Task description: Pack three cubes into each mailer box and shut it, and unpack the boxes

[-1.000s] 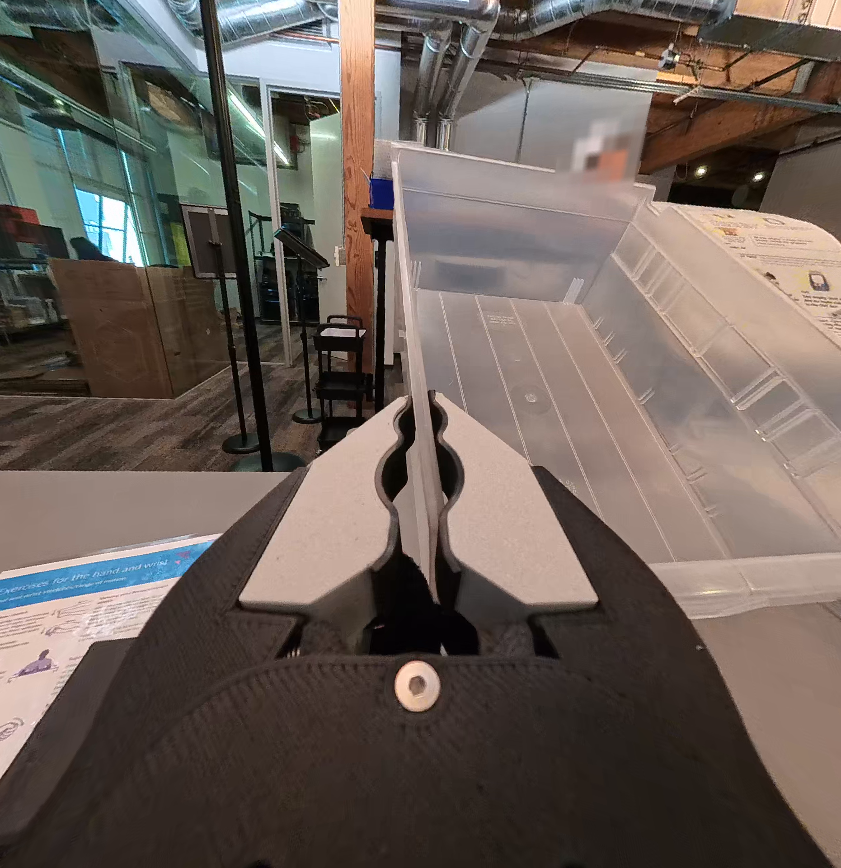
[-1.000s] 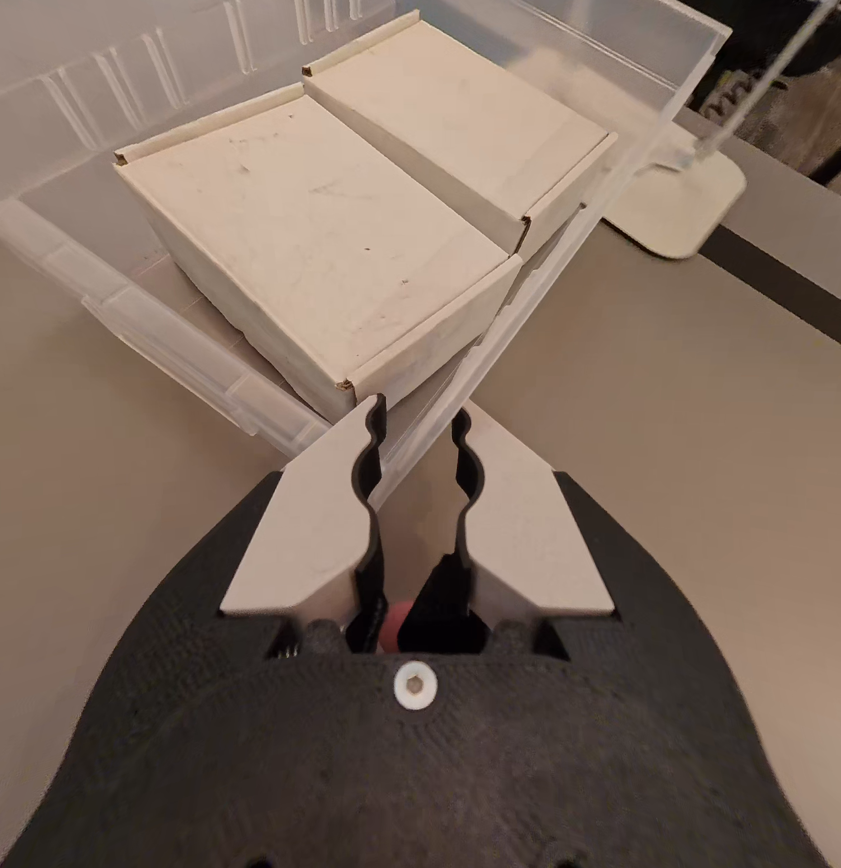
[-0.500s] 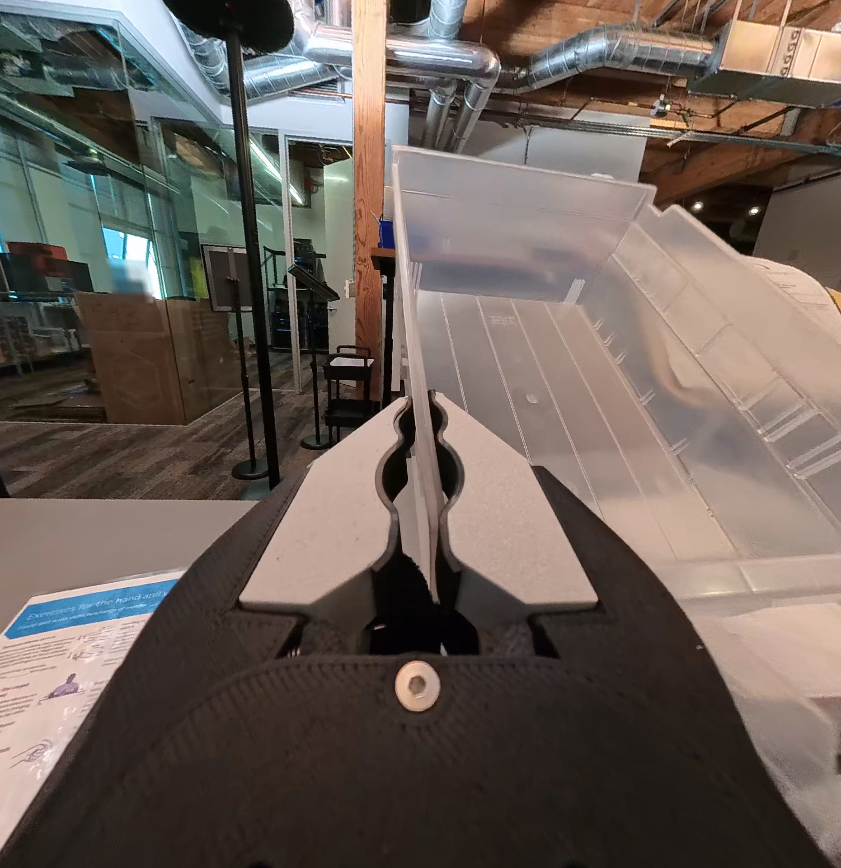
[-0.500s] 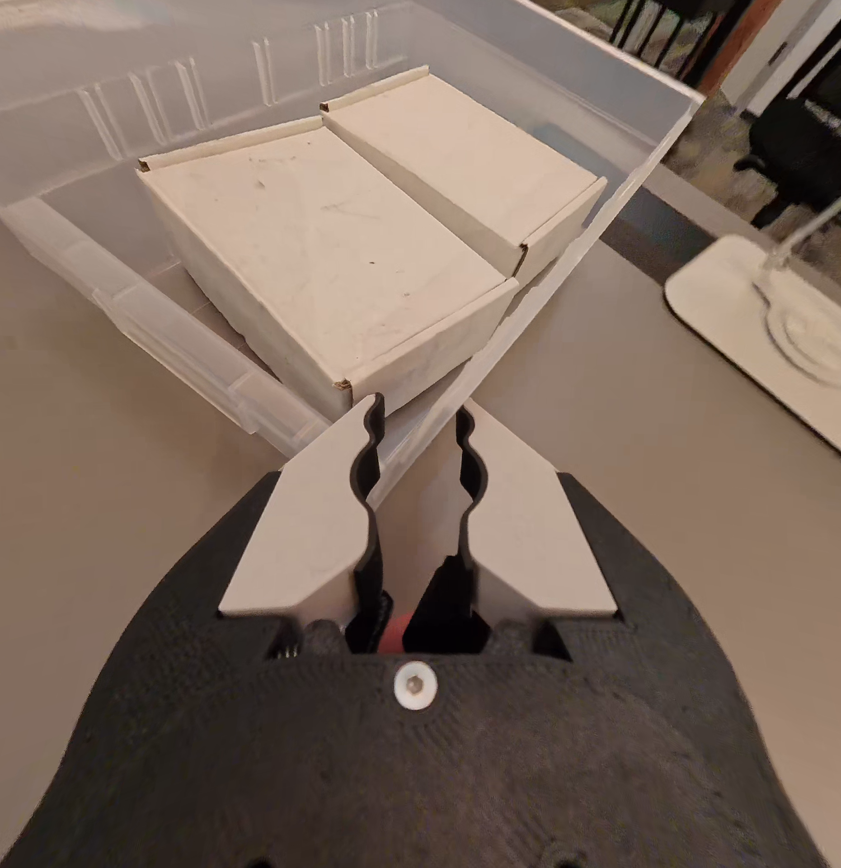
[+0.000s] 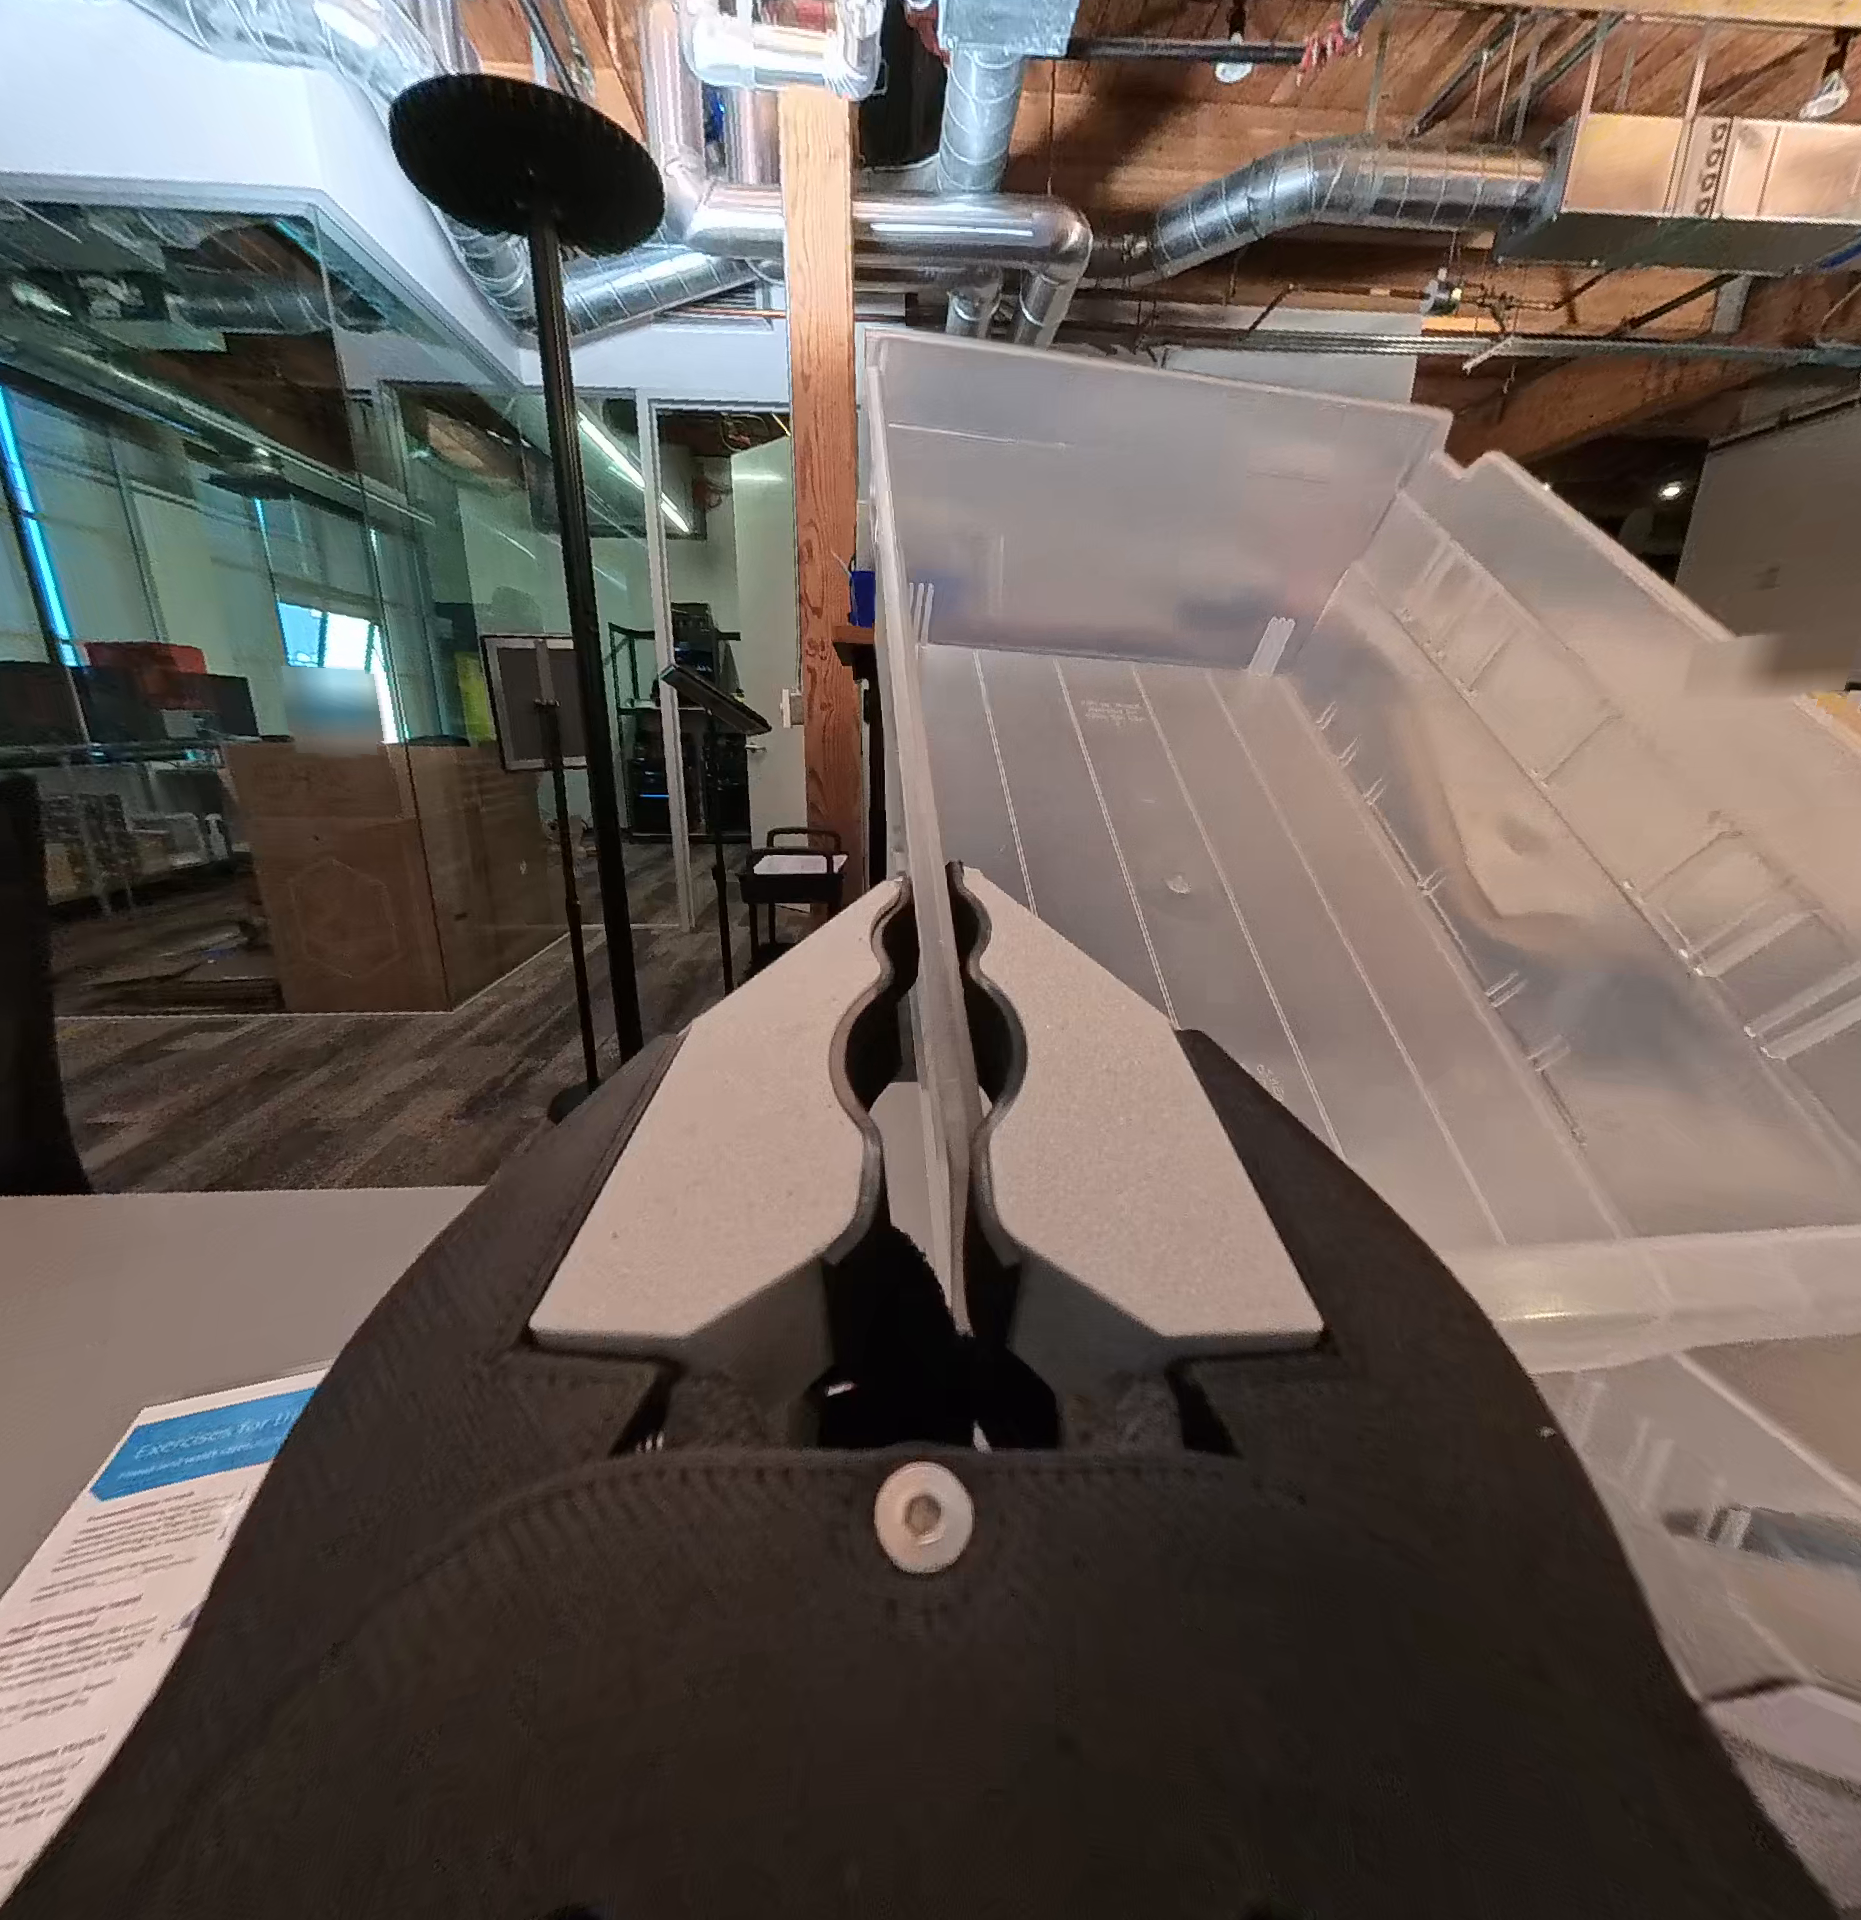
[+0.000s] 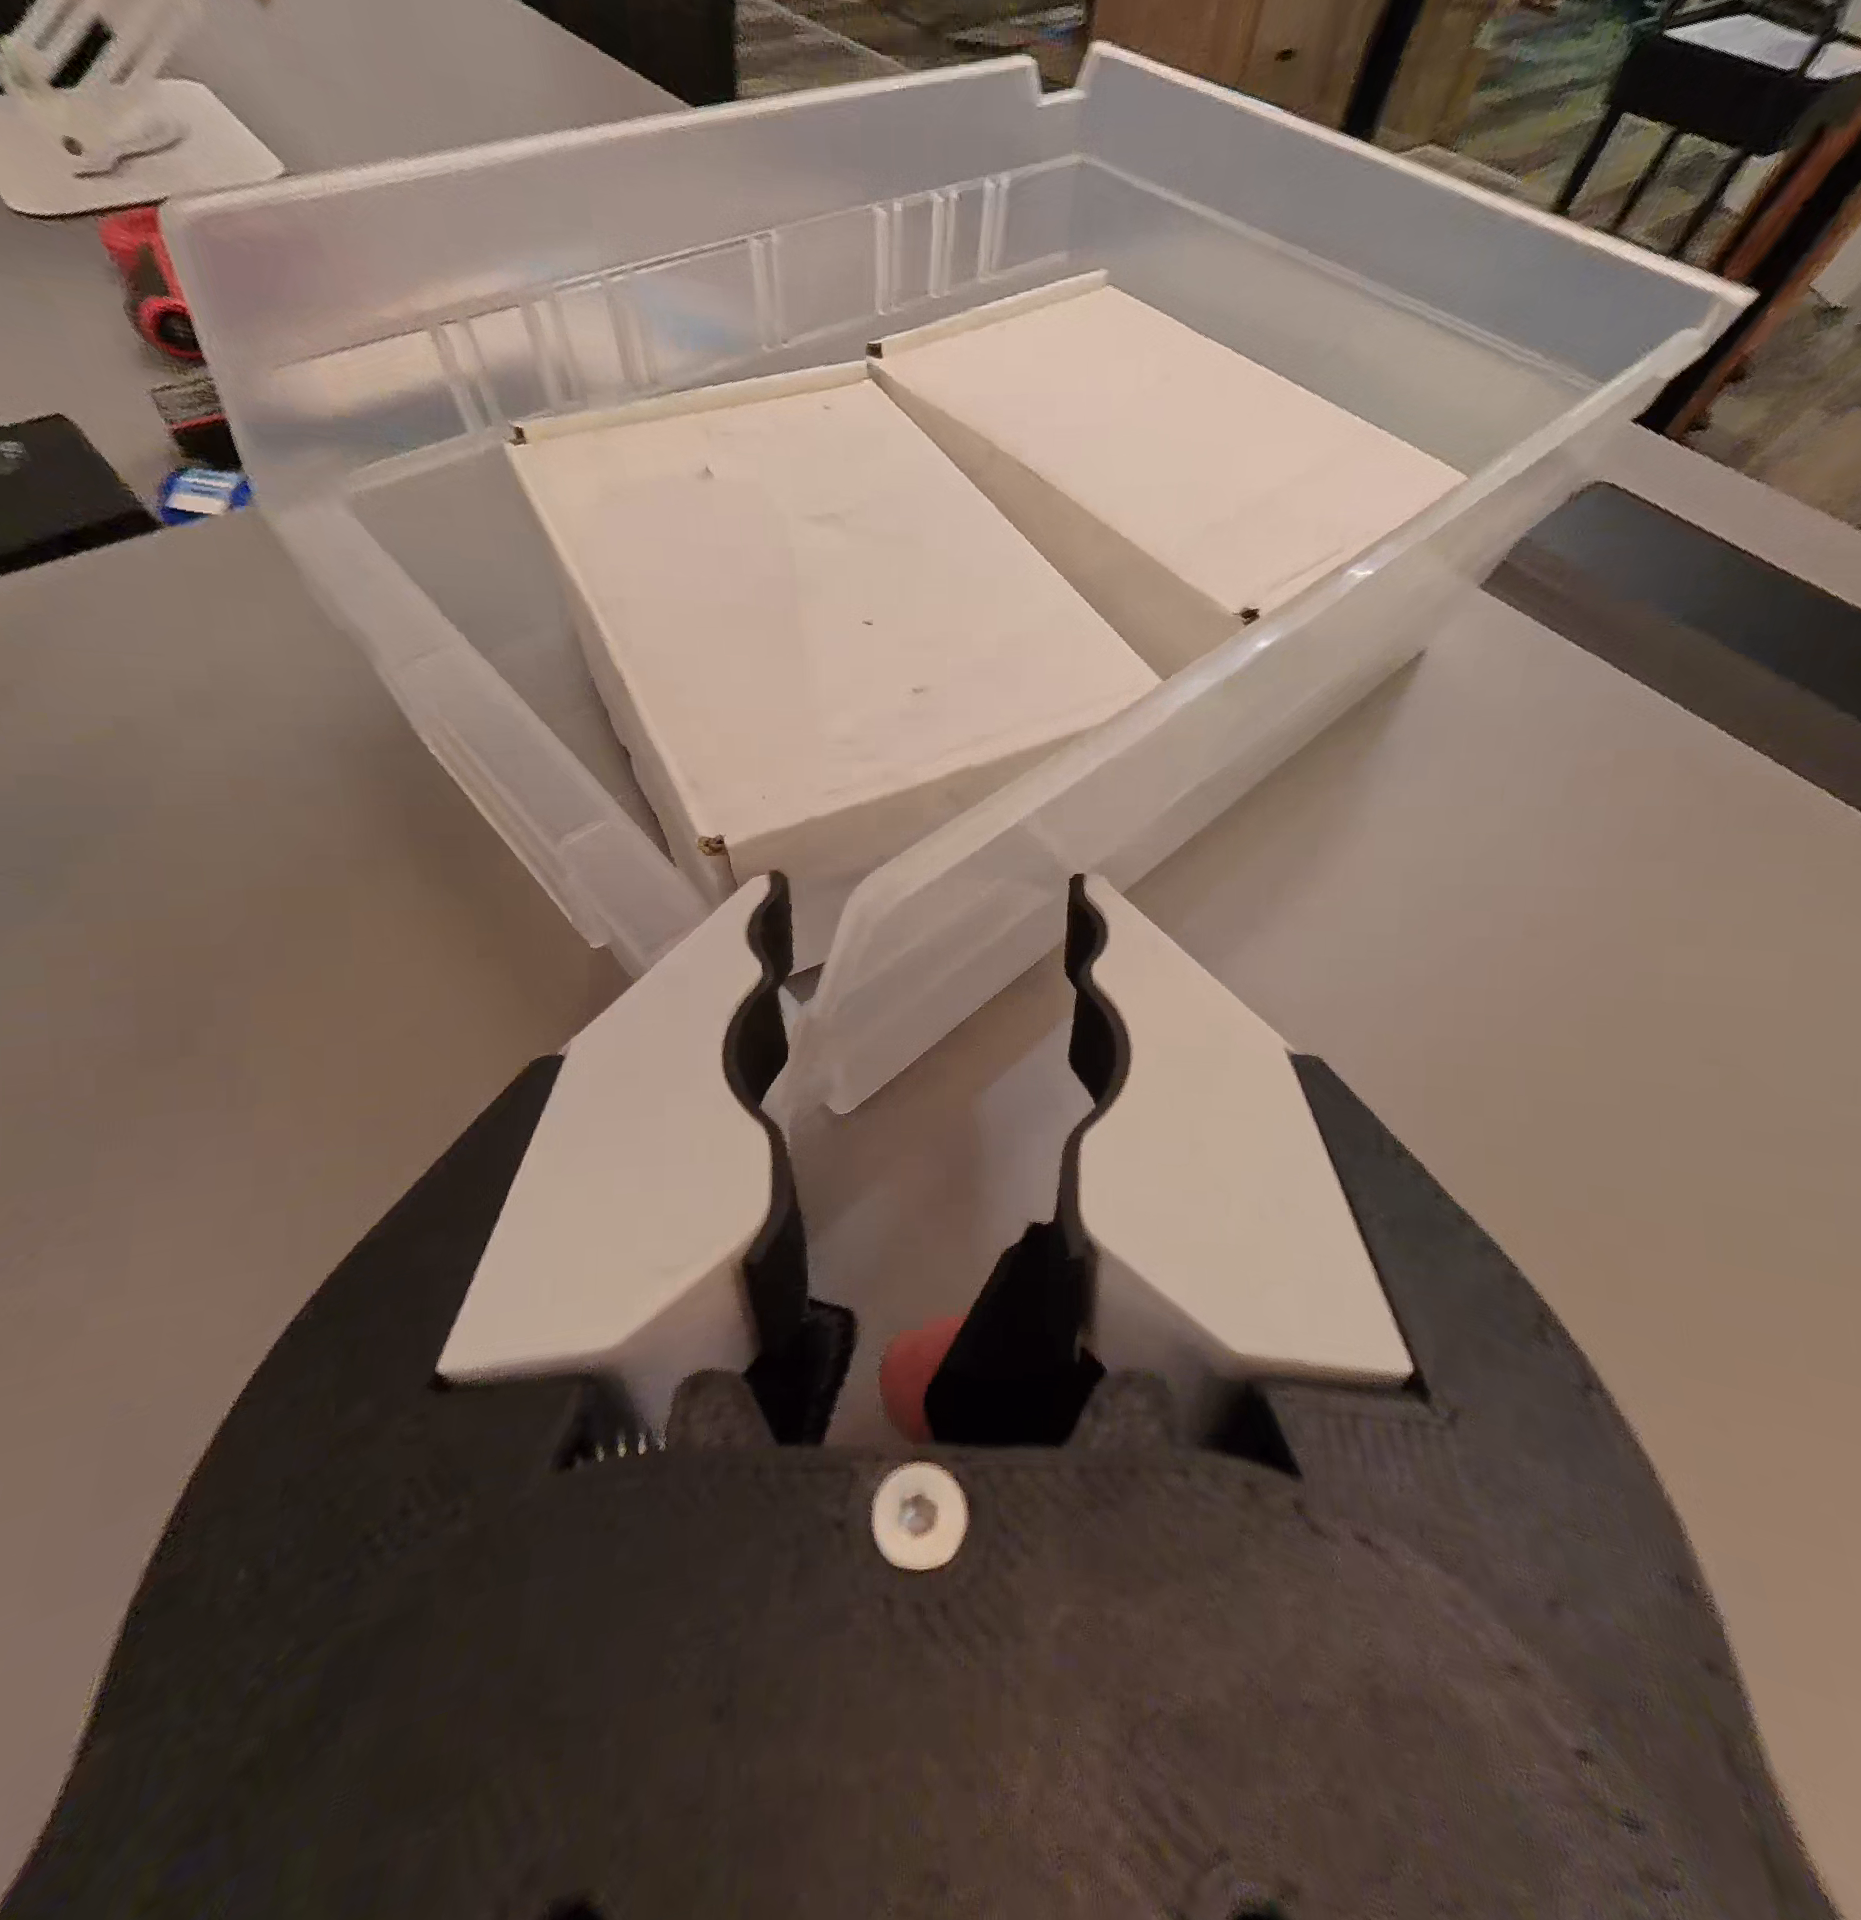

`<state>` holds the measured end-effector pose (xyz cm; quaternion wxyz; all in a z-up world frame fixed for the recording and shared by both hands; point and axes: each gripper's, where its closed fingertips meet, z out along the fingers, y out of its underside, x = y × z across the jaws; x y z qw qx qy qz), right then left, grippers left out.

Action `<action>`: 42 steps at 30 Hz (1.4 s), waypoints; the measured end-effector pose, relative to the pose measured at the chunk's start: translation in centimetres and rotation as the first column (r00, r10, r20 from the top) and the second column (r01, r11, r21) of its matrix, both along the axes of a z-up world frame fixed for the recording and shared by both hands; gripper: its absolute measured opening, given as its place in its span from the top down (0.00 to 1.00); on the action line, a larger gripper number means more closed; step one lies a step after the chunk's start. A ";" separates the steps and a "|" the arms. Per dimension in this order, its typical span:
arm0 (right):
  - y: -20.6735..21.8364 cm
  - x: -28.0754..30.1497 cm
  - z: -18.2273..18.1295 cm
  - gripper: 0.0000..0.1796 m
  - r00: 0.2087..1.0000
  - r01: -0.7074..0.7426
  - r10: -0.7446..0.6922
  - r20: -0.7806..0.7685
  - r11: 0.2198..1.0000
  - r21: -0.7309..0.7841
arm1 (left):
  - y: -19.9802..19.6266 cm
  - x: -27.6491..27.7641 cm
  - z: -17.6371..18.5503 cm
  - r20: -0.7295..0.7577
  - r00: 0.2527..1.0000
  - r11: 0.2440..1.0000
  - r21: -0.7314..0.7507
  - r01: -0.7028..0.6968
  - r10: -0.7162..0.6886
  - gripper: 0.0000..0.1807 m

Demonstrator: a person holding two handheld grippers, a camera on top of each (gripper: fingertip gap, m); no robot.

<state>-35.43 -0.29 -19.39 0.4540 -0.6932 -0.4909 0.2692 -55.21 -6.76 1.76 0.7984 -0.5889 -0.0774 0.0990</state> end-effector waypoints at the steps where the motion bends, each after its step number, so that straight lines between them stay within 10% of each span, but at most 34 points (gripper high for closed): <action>1: -0.4 -0.4 0.2 0.67 1.000 -0.031 0.031 -0.003 0.999 -0.010 | 0.0 0.2 0.1 0.001 1.000 1.000 0.001 0.005 -0.005 0.99; 11: 1.0 9.0 6.4 0.54 0.985 -0.049 0.065 -0.160 0.993 0.106 | 3.8 6.2 1.1 -0.036 0.993 0.993 -0.049 0.109 -0.110 0.99; 19: 3.1 26.2 14.7 0.59 0.869 0.125 0.018 -0.494 0.959 0.256 | 10.4 22.3 0.4 -0.183 0.957 0.955 -0.236 0.181 -0.227 0.99; 27: 2.8 37.3 10.9 0.56 0.871 0.310 -0.175 -0.459 0.921 0.237 | 15.3 40.6 -6.0 -0.145 0.852 0.816 -0.403 0.414 -0.503 0.99; 42: 10.0 53.7 8.0 0.59 0.719 0.663 -0.555 -0.418 0.728 0.173 | 22.0 58.9 -15.3 0.185 0.712 0.595 -0.431 0.678 -0.677 0.94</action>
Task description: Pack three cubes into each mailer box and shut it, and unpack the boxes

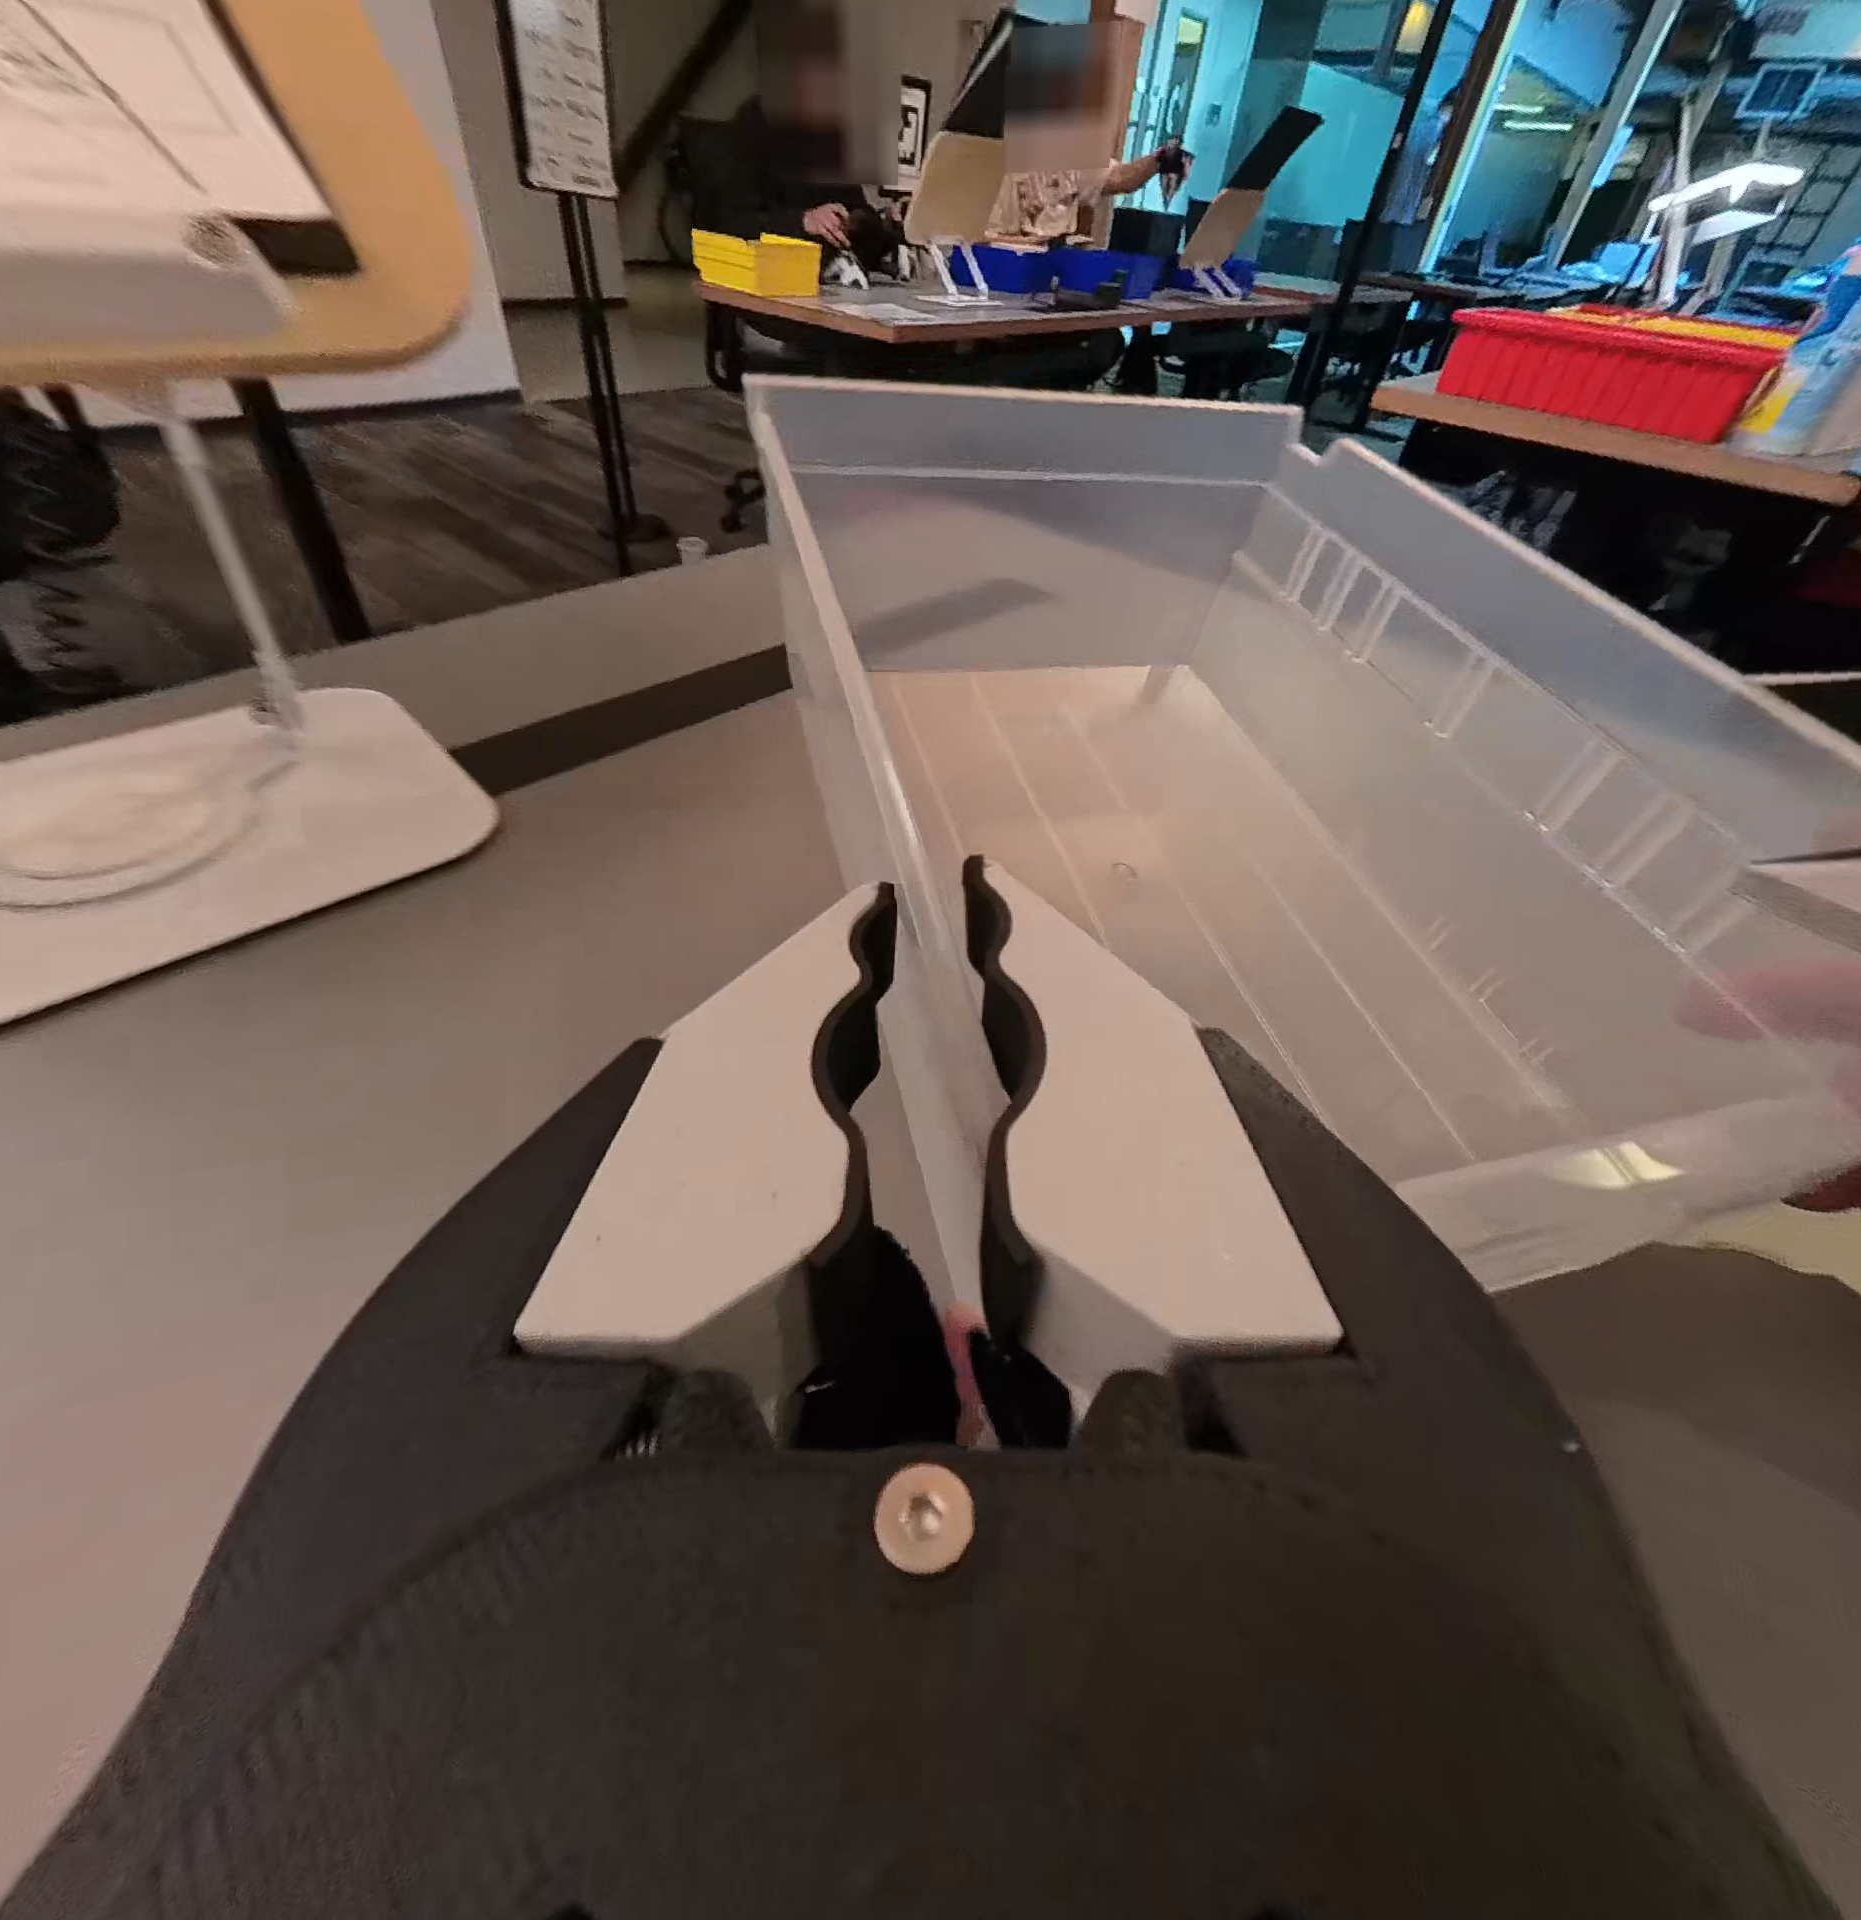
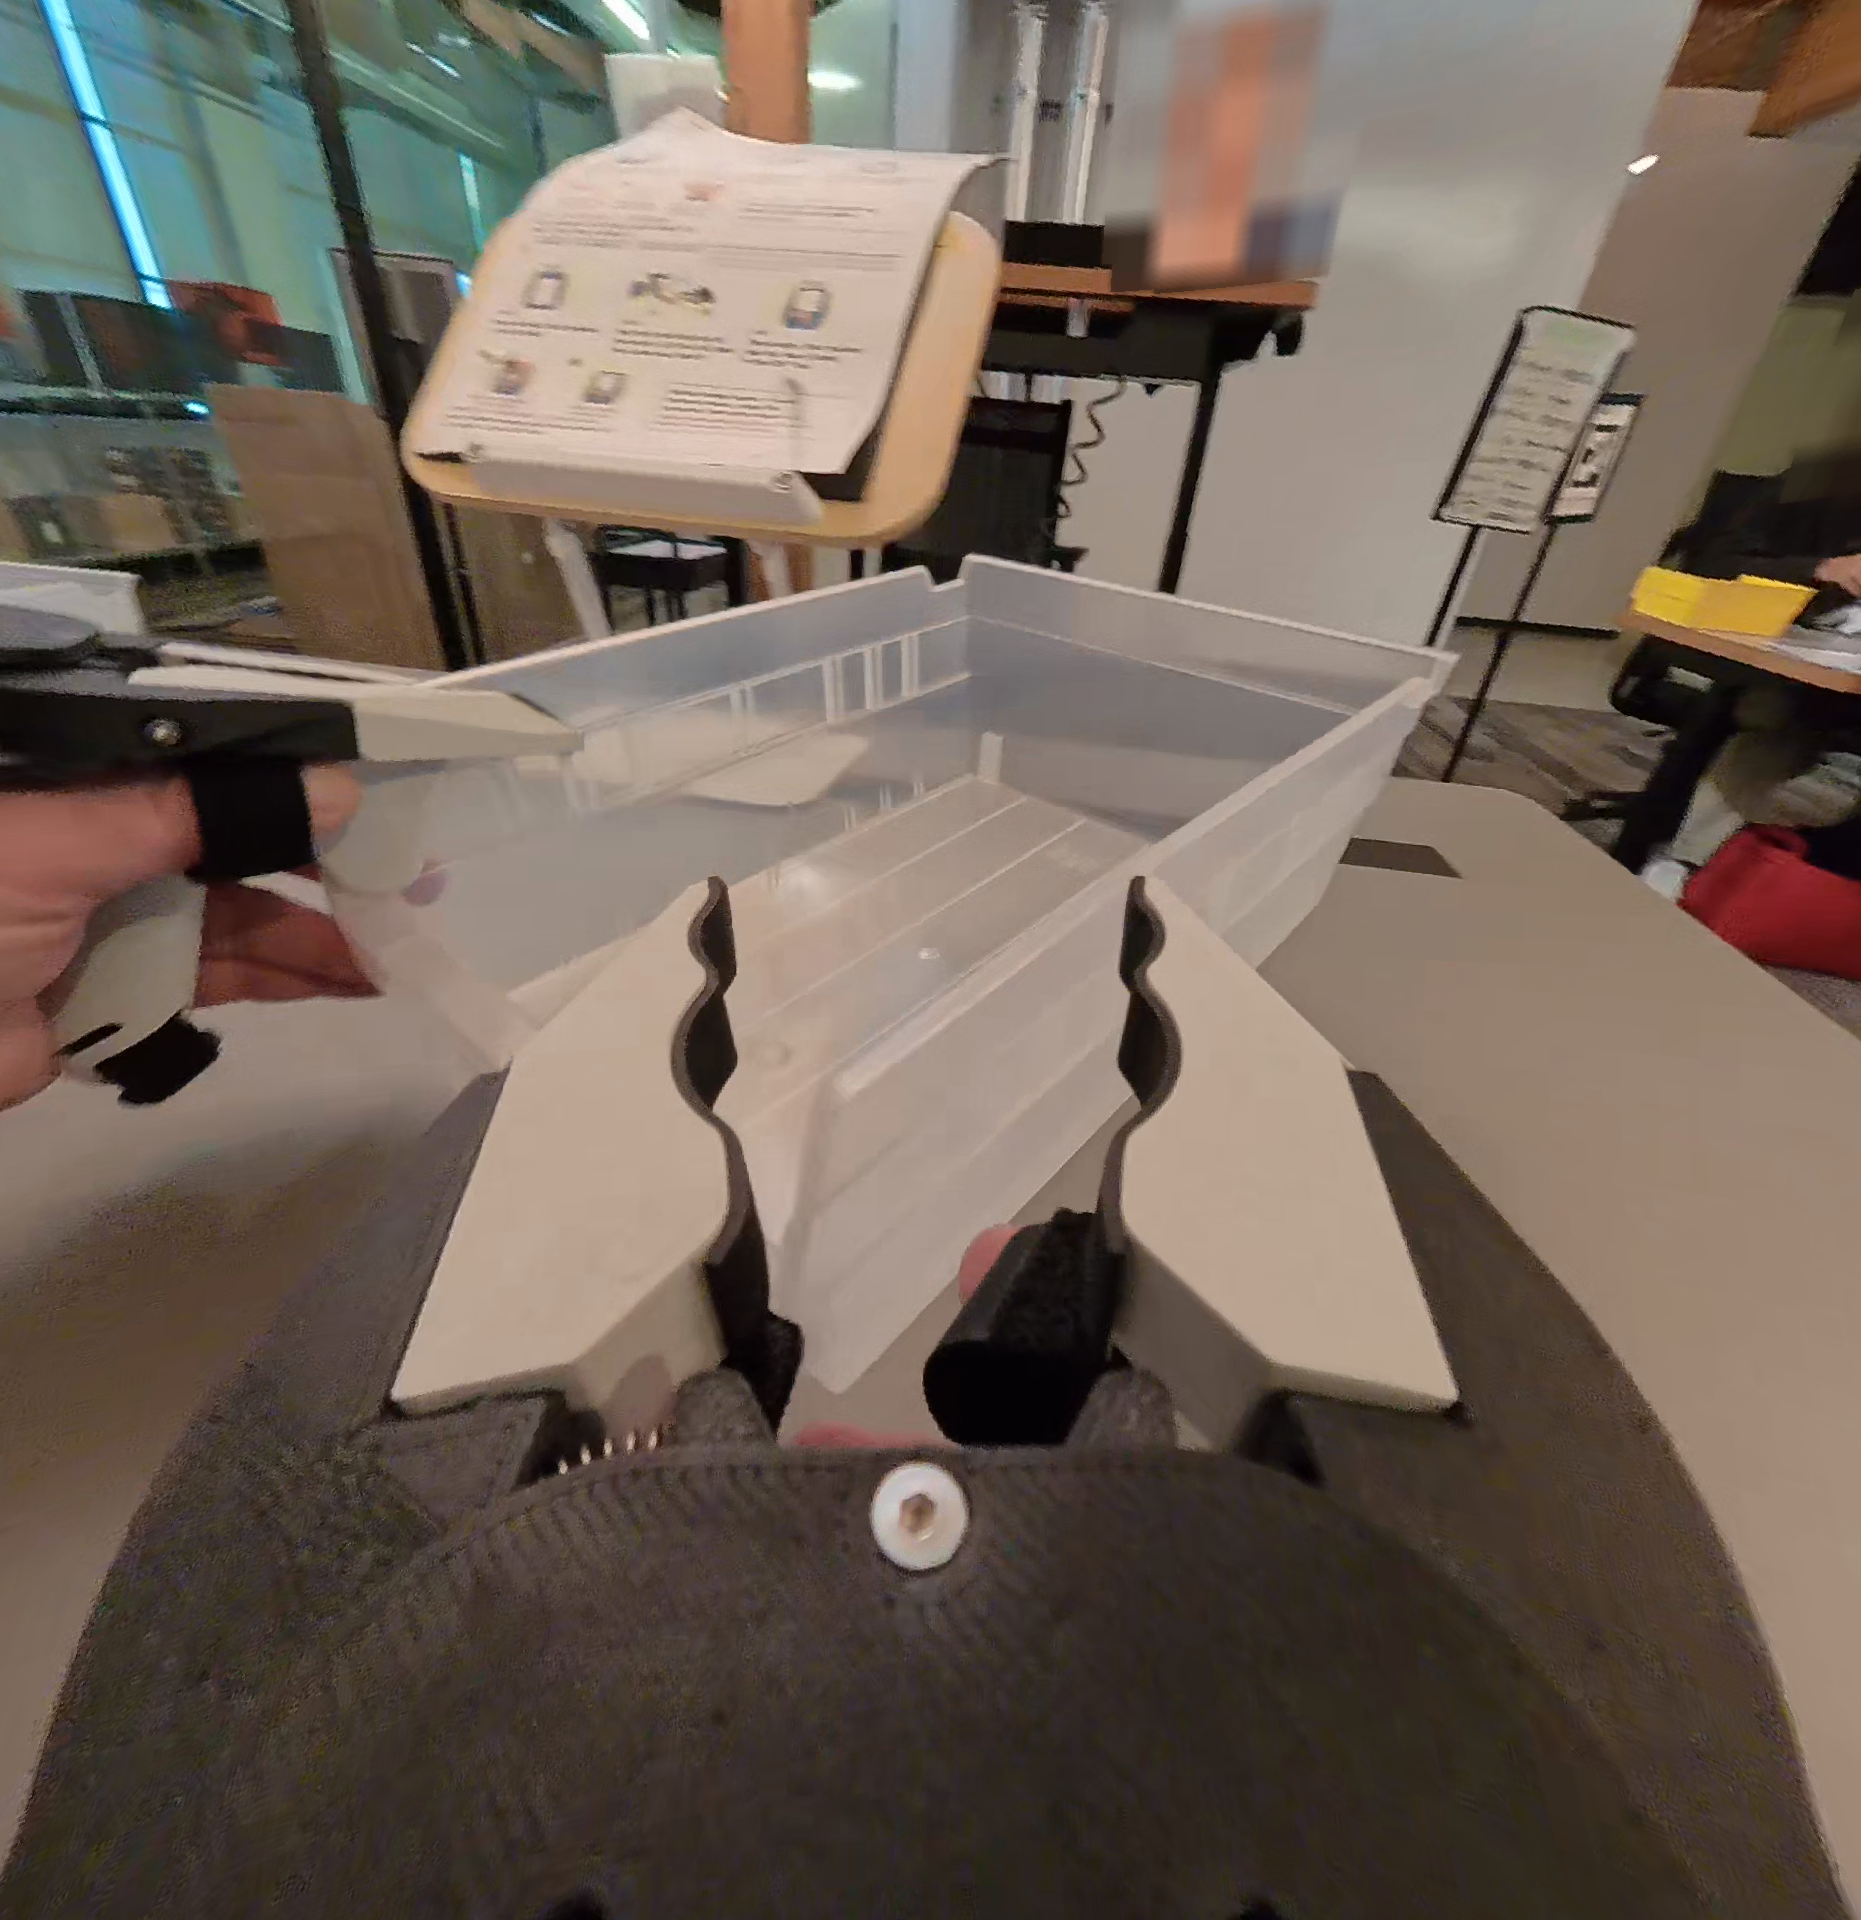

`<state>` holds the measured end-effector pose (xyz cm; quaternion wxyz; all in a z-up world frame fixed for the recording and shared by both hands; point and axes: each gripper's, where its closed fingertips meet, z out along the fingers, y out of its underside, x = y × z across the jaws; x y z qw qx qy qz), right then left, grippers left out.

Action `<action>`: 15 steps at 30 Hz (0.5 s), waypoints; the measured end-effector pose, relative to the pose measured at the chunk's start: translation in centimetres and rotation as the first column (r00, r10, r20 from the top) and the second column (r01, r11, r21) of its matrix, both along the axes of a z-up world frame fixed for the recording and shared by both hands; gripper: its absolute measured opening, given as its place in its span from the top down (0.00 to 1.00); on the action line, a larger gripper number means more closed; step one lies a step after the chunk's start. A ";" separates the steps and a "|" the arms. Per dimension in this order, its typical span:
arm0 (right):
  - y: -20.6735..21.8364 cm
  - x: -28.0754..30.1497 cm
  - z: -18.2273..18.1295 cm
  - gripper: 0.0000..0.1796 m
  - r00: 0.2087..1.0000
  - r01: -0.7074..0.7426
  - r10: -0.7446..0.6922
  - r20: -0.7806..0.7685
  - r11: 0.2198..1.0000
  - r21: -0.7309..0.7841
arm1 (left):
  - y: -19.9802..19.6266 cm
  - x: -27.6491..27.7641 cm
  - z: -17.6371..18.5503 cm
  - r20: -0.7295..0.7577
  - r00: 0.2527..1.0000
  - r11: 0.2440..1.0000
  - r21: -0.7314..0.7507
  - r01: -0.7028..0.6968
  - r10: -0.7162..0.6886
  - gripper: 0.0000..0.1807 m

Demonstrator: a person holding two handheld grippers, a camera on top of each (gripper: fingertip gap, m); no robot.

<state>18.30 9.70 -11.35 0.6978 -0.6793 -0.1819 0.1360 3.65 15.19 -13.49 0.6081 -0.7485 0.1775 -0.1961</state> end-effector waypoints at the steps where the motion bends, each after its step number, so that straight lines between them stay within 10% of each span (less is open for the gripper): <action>1: 0.7 0.9 -0.2 0.58 1.000 0.021 -0.021 0.010 1.000 -0.011 | 0.3 1.0 -0.5 0.017 1.000 1.000 -0.017 0.006 -0.005 0.93; 15: 11.8 14.8 -3.0 0.75 0.966 0.200 -0.184 0.179 0.977 -0.075 | 1.4 15.1 -1.7 0.240 0.963 0.983 -0.100 0.154 -0.126 0.61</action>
